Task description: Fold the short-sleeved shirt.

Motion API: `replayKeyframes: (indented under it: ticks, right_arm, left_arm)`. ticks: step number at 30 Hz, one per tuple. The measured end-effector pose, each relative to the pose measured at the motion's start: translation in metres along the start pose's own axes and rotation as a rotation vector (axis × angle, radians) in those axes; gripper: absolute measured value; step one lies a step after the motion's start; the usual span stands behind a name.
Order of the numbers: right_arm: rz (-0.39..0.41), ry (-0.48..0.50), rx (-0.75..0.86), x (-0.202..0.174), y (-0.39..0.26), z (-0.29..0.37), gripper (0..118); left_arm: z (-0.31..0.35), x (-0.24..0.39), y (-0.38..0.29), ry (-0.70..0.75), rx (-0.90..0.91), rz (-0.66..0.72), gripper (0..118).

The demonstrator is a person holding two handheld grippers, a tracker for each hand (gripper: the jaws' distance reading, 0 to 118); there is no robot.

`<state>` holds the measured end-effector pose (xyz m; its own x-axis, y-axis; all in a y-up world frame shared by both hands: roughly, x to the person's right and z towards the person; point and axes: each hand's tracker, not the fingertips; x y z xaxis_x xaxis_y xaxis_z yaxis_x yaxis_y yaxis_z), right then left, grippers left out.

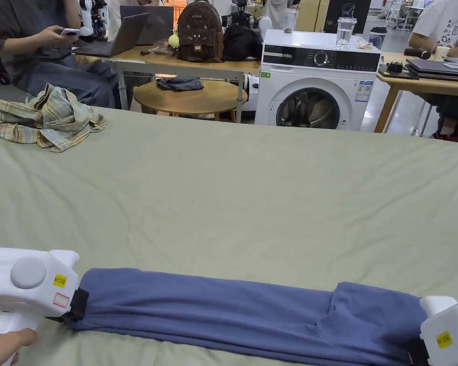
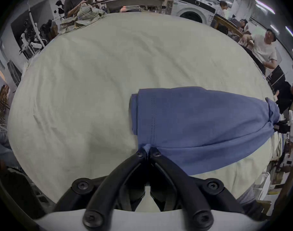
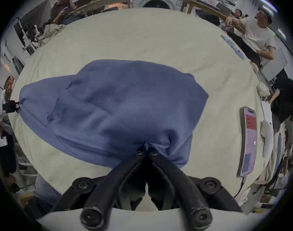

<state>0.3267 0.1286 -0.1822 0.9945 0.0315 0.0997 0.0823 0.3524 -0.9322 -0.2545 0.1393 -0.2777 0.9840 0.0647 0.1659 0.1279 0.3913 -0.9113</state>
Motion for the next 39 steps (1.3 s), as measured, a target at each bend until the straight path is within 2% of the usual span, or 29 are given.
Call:
replayKeyframes:
  ticks: [2,3,4,5,6,12,15,16,18,21,23,24,25,26,28,32,37,39]
  right_arm:
    - [-0.009,-0.011,-0.012,0.000,0.004,0.002,9]
    - [-0.008,-0.023,-0.012,-0.002,0.005,0.006,25]
    - [0.015,-0.092,0.018,-0.006,0.006,0.014,48]
    - [0.037,-0.150,0.042,-0.010,0.005,0.022,55]
    - [0.046,-0.188,0.070,-0.013,0.006,0.028,55]
    - [-0.065,-0.185,0.398,-0.027,0.020,0.063,55]
    - [-0.115,-0.167,0.594,-0.042,0.025,0.070,55]
    - [-0.120,-0.129,0.677,-0.047,0.025,0.070,55]
    - [-0.128,-0.113,0.801,-0.064,0.024,0.069,55]
    - [-0.120,-0.129,0.930,-0.091,0.021,0.068,26]
    - [-0.128,-0.112,0.982,-0.105,0.021,0.069,16]
    - [-0.129,-0.102,1.001,-0.109,0.021,0.069,6]
    - [-0.133,-0.099,1.044,-0.117,0.021,0.068,0]
    - [-0.140,-0.111,1.073,-0.121,0.020,0.069,0]
    - [-0.133,-0.111,1.077,-0.129,0.021,0.071,0]
    - [-0.123,-0.086,1.087,-0.140,0.027,0.072,0]
    - [-0.099,-0.062,1.088,-0.153,0.034,0.070,0]
    - [-0.084,-0.044,1.088,-0.158,0.036,0.069,0]
  left_arm:
    - [0.004,0.000,0.002,0.013,-0.012,-0.011,3]
    - [0.009,0.000,0.003,0.013,-0.011,-0.004,12]
    - [0.014,0.000,0.003,0.031,0.002,0.014,31]
    - [0.019,0.001,0.002,0.074,0.041,0.016,34]
    - [0.023,0.000,0.005,0.106,0.077,0.014,37]
    - [0.049,0.007,0.007,0.002,0.342,0.066,39]
    - [0.054,0.026,0.003,0.017,0.504,-0.003,39]
    - [0.055,0.034,0.001,0.035,0.564,-0.024,39]
    - [0.055,0.048,-0.005,0.063,0.675,-0.048,38]
    - [0.058,0.065,-0.015,0.067,0.833,-0.060,37]
    - [0.055,0.070,-0.017,0.097,0.892,-0.056,10]
    - [0.055,0.074,-0.017,0.124,0.912,-0.049,0]
    - [0.055,0.076,-0.020,0.146,0.953,-0.042,0]
    - [0.058,0.078,-0.022,0.138,0.995,-0.036,0]
    - [0.062,0.073,-0.022,0.093,0.986,-0.029,0]
    - [0.069,0.057,-0.016,0.104,0.913,-0.028,0]
    - [0.072,-0.001,-0.005,0.000,0.679,0.051,0]
    - [0.066,-0.027,-0.002,-0.108,0.578,0.073,0]
